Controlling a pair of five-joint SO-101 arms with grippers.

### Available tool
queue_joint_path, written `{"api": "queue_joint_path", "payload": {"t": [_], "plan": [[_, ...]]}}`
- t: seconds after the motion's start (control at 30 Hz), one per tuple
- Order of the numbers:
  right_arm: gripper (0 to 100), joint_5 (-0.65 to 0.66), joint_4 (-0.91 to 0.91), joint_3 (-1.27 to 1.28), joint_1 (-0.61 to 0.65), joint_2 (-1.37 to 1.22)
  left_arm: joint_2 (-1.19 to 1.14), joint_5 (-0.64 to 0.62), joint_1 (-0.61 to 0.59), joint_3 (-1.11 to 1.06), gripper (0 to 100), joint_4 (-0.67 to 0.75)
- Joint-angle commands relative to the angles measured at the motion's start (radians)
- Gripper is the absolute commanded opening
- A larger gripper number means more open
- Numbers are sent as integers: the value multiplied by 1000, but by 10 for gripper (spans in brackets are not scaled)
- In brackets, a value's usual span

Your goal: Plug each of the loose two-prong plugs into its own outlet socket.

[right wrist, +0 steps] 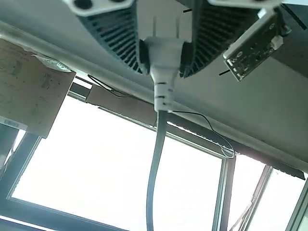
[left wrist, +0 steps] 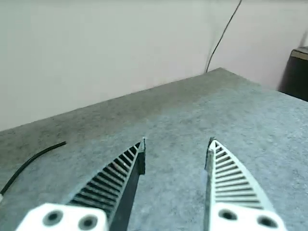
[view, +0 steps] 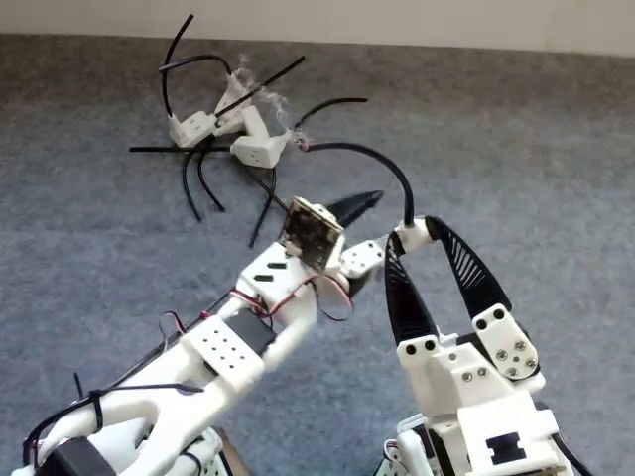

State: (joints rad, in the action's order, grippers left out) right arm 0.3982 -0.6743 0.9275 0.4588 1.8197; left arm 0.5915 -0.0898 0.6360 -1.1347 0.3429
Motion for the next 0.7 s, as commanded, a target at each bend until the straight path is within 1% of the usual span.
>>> {"api": "queue_joint_path", "payload": {"t": [0.0,0.13,0.23,0.33,0.43,0.53,0.67], "plan": [[6,-5,28,8,-15,7,16,68,71,77,214,18],[6,-5,76,79,-84,7,44,258,145,84,213,18],[6,-5,163,150,-131,7,151,341,196,25,213,17],[6,-40,196,177,-143,7,308,356,203,-39,213,17],[6,-81,193,177,-143,7,427,354,160,-77,213,17],[6,-89,186,186,-143,7,486,354,128,-105,213,17],[6,-132,113,185,-143,7,495,354,119,-102,213,17]]}}
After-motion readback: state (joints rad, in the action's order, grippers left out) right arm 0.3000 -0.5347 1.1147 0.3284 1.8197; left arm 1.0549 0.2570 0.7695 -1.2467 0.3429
